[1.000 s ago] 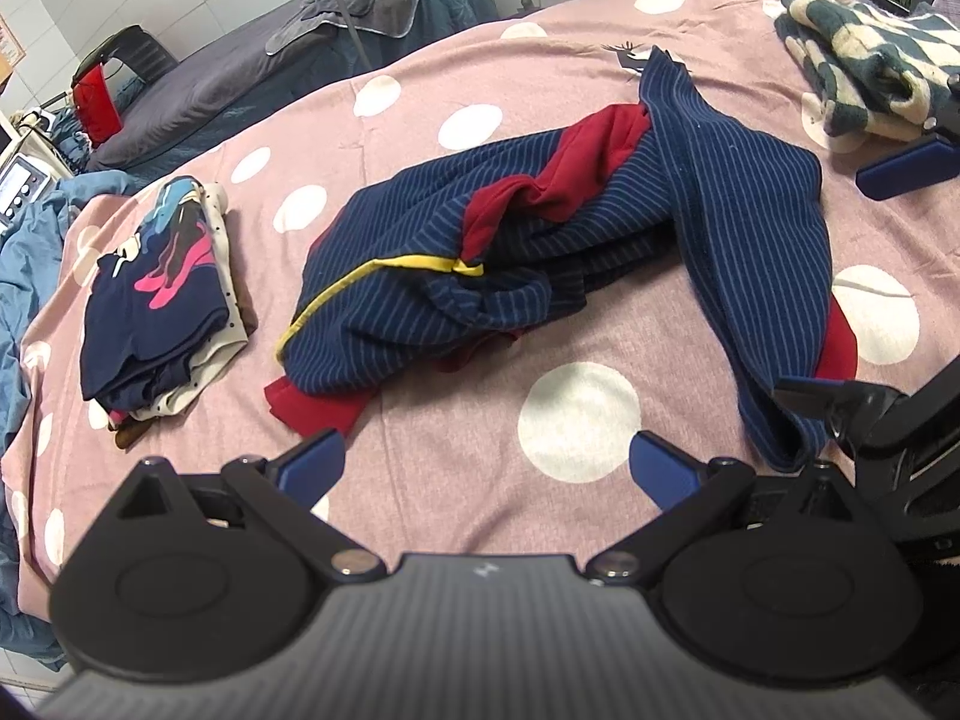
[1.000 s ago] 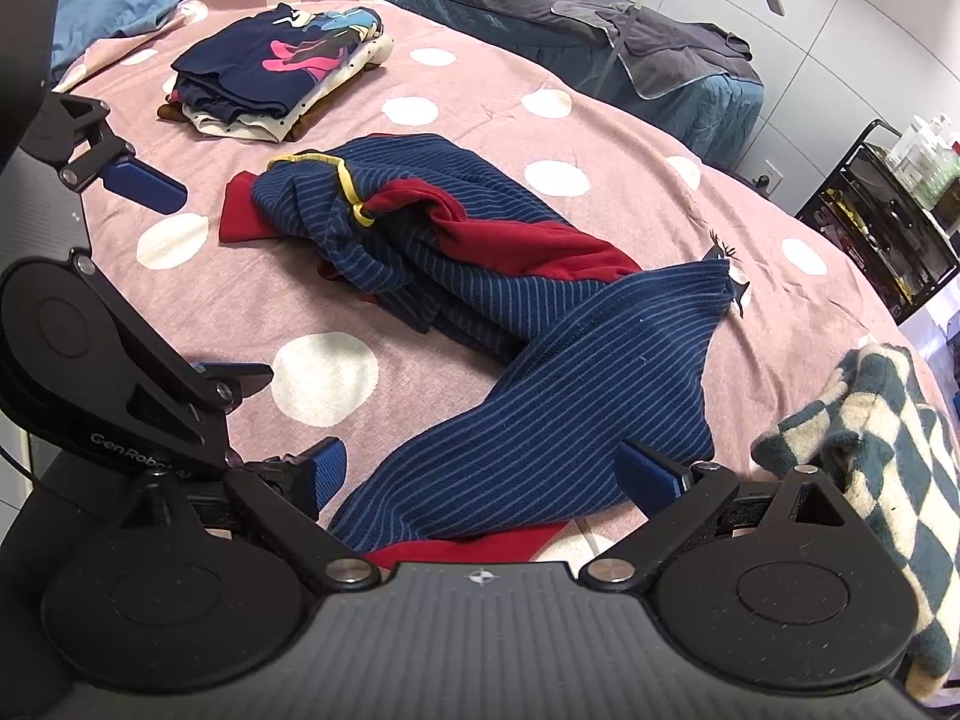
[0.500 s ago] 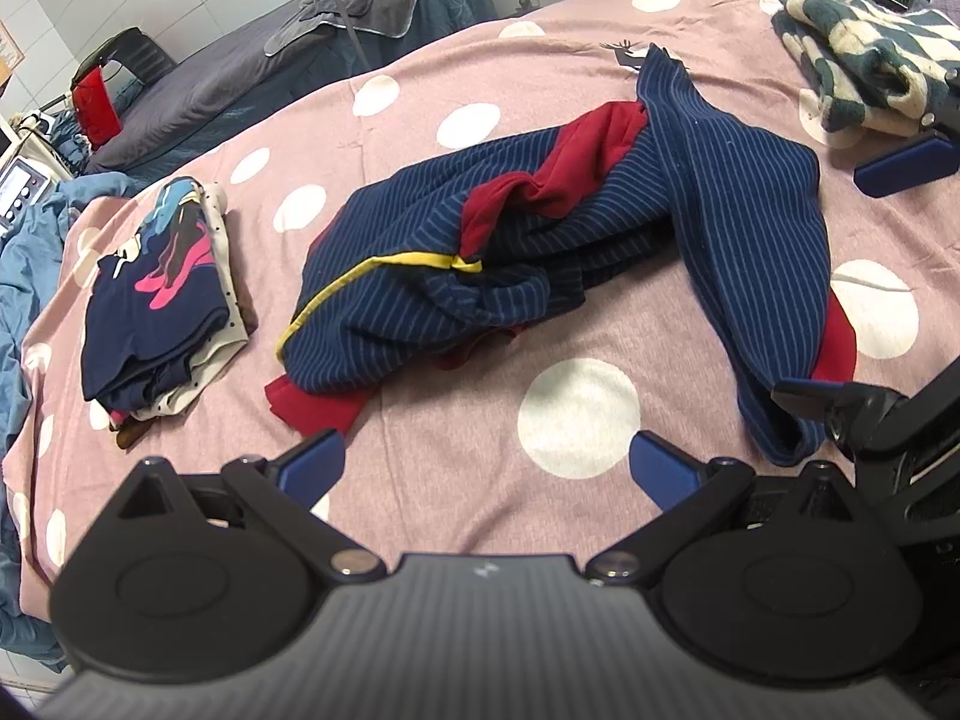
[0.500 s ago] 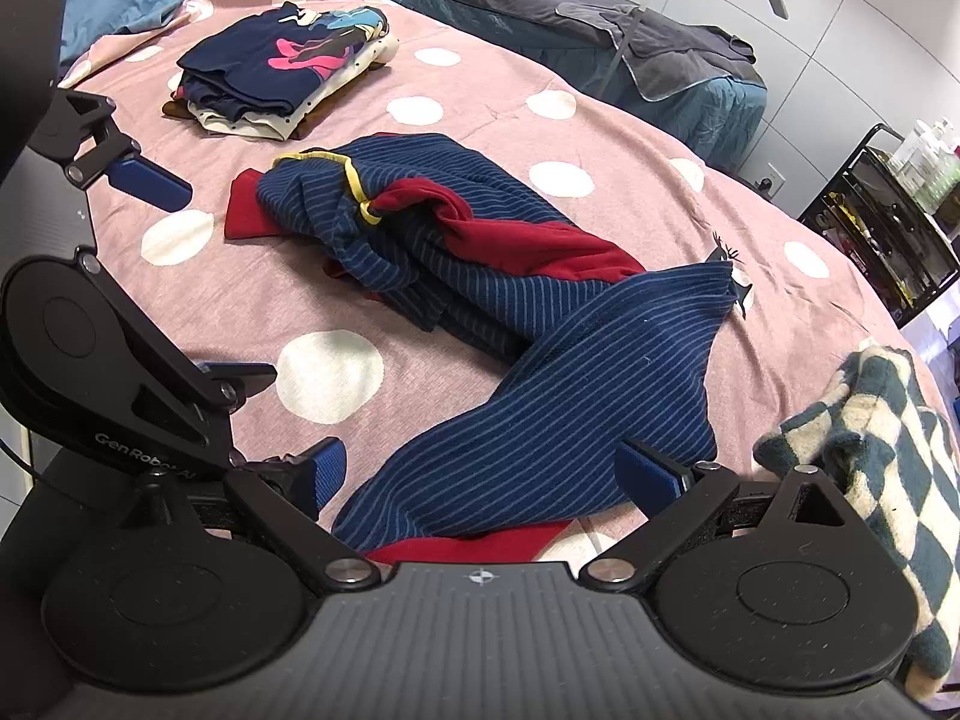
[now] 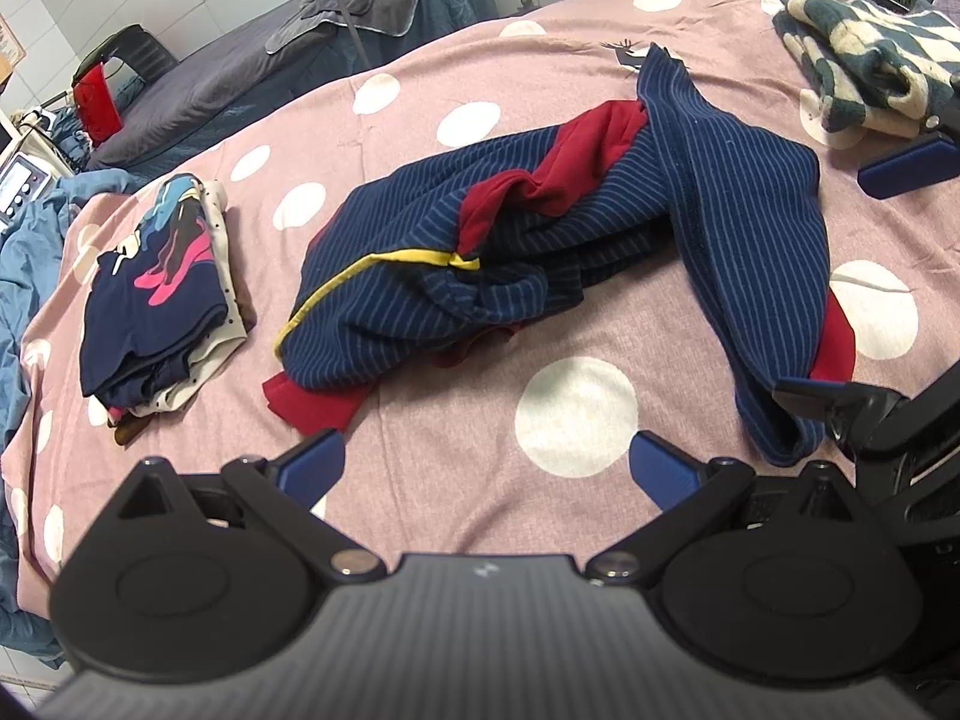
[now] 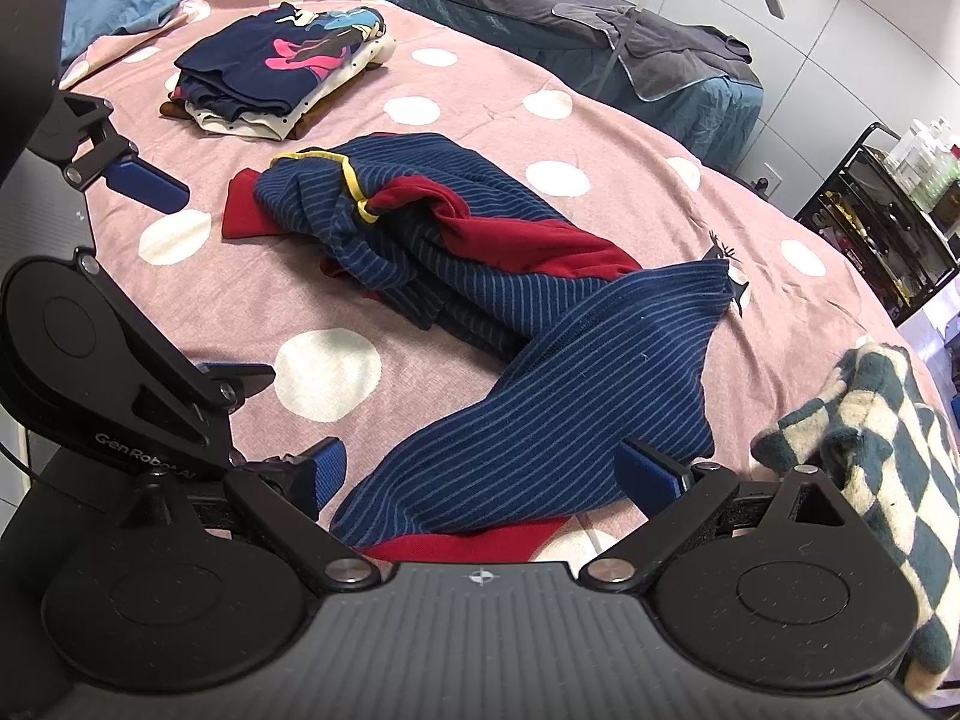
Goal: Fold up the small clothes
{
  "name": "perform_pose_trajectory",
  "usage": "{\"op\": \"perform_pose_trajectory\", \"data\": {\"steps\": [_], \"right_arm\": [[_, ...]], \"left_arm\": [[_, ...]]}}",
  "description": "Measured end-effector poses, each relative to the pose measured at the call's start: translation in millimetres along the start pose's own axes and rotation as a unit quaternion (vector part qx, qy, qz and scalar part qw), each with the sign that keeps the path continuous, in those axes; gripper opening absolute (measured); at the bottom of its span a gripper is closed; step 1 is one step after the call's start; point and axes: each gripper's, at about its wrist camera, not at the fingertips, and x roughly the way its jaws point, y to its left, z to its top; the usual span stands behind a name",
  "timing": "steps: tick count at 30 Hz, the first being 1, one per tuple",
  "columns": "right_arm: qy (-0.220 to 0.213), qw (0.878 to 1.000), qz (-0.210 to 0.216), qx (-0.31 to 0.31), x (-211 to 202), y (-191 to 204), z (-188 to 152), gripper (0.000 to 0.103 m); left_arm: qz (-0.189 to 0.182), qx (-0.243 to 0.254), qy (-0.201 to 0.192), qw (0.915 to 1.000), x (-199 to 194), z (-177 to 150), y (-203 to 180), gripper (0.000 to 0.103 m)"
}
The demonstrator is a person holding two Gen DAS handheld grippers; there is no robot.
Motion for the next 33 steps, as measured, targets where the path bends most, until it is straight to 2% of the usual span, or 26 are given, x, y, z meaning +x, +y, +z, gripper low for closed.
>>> {"op": "perform_pose_trajectory", "data": {"steps": [33], "right_arm": [[0.004,1.000,-0.002,-0.001,3.1,-0.2,-2.2,0.103]], "left_arm": [[0.001,-0.001,0.005,1.0000,5.8,-2.3,-3.5,0.103]]}}
